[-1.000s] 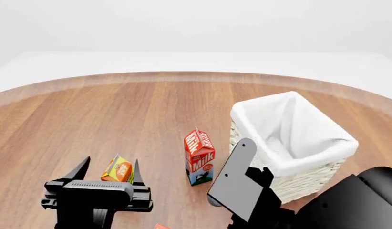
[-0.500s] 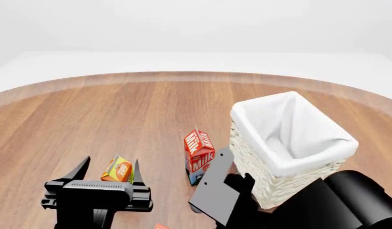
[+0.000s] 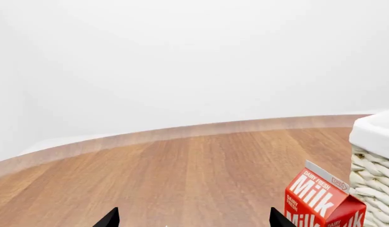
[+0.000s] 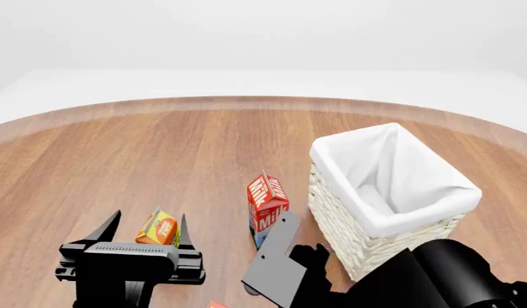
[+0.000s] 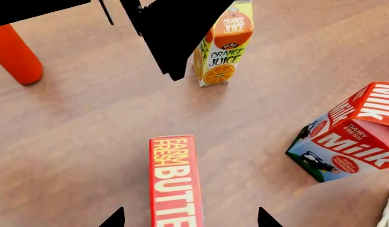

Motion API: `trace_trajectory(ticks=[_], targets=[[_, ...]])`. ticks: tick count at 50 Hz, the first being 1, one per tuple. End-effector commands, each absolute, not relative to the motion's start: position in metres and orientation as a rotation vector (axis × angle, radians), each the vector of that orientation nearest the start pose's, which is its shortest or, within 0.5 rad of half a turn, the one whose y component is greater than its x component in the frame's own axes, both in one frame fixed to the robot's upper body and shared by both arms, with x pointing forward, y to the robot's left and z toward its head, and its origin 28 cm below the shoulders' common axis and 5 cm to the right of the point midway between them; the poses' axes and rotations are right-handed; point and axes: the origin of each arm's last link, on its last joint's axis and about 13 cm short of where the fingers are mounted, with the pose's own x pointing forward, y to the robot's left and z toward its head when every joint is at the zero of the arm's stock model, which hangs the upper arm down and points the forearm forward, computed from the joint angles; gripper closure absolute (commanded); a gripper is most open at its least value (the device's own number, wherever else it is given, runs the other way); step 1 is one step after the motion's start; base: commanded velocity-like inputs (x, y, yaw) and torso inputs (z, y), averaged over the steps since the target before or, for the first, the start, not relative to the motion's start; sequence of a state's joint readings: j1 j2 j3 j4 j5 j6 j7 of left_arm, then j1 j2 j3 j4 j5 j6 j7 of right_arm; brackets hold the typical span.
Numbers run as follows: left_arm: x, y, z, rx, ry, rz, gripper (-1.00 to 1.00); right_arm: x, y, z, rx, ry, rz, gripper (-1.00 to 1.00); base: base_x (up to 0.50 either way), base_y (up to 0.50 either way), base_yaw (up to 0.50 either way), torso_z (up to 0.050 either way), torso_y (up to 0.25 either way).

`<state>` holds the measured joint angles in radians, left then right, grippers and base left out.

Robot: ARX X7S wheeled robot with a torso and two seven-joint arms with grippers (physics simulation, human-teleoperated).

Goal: Pick up the cream cheese box and the butter, and put them in the basket.

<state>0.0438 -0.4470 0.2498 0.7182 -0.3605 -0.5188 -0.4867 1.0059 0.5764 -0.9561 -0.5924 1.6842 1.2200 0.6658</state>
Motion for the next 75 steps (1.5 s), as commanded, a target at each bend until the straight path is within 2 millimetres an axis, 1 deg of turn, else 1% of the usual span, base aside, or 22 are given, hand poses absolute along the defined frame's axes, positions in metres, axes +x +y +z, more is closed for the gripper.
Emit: trace_trajectory(ticks=[1,36,55,59,75], targets=[[0.168,0.214,0.108,0.101,-0.038,0.008,-1.0,0.184,-0.059,0.173,-0.521,0.65,0.965,-1.0,0.0,0.0,0.0,0.0,0.0],[0.168,0.214,0.108,0.101,-0.039,0.008,-1.0,0.185,-0.058,0.157,-0.543,0.673,0.975,-1.0,0.0,0.0,0.0,0.0,0.0],[0.168,0.214,0.108,0.102,-0.038,0.007,-1.0,0.194,-0.058,0.143,-0.532,0.709,0.965,-1.0,0.0,0.0,0.0,0.0,0.0],[0.168,0.213,0.108,0.104,-0.038,0.005,-1.0,0.194,-0.058,0.14,-0.534,0.692,0.968,-1.0,0.0,0.0,0.0,0.0,0.0],[0.167,0.213,0.109,0.103,-0.038,0.004,-1.0,0.194,-0.058,0.135,-0.538,0.688,0.986,-1.0,0.0,0.0,0.0,0.0,0.0]])
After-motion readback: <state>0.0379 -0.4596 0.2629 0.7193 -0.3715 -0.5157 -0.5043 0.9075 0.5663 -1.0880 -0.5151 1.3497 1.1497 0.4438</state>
